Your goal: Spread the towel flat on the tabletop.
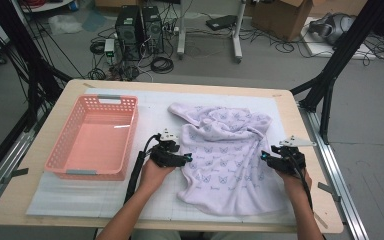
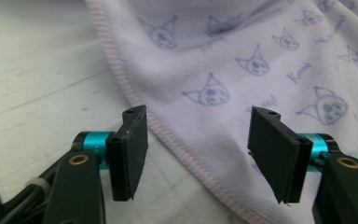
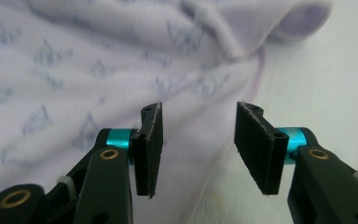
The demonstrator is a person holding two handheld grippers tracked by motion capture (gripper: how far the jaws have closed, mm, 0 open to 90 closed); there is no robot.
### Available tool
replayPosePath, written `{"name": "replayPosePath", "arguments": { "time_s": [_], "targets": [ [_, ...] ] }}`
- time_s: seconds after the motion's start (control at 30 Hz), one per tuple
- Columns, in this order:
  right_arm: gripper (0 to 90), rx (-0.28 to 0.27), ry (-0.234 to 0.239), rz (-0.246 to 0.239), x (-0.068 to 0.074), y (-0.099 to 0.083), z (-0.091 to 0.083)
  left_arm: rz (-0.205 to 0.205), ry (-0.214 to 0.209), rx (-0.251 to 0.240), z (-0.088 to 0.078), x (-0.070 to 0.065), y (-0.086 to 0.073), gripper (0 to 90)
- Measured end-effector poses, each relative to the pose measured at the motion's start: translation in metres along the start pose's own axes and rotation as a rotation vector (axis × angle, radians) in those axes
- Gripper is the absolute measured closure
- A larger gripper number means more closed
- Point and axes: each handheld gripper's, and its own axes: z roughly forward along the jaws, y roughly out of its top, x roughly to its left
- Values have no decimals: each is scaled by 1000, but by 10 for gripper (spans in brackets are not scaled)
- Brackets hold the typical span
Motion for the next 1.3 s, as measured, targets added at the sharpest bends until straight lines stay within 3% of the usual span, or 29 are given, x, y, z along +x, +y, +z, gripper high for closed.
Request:
{"name": "replayPosePath", "arguments": {
  "time_s": [0.07,0.1,0.2,0.23,0.3,0.37,0.47,0.57,0.73,0.8,0.83,0.9,0.97,1.07,1.13,1.2,1.3],
  "targets": [
    [509,1,27,16,1,-6,4,77,80,0,1,-9,-2,430],
    [510,12,26,11,2,-8,7,89,68,0,0,-10,-2,515],
    [575,25,40,1,7,-8,11,66,51,-7,-1,-9,-2,798],
    [585,27,47,4,8,-7,11,58,56,-8,-2,-7,-2,822],
    [567,26,60,-2,11,-6,11,60,136,-21,-4,-3,-2,840],
    [541,23,71,-2,14,-6,11,-3,183,-56,-9,9,-2,844],
    [533,10,90,1,17,-5,6,-57,256,-81,-16,28,-3,844],
    [536,21,125,-15,21,-6,6,-111,268,-112,-19,40,-5,843],
    [609,43,122,-48,26,-4,12,-112,264,-122,-18,42,-4,835],
    [697,41,126,-32,24,-3,14,-113,262,-123,-17,42,-4,834],
    [810,42,125,-30,23,-3,14,-111,259,-120,-17,42,-4,834],
    [836,46,119,-49,22,-2,14,-113,248,-122,-17,43,-4,832],
    [841,45,27,-79,23,-1,13,-112,215,-128,-17,42,-4,786],
    [825,7,-84,-45,17,-2,8,-141,120,-123,-19,41,-6,557],
    [770,-10,-67,-5,14,-3,4,-119,85,-114,-21,36,-8,488],
    [694,-27,-48,-9,15,-5,-2,-96,50,-108,-26,30,-11,465],
    [651,-43,-15,-15,15,-8,-13,-66,19,-106,-36,21,-14,452]
  ]
}}
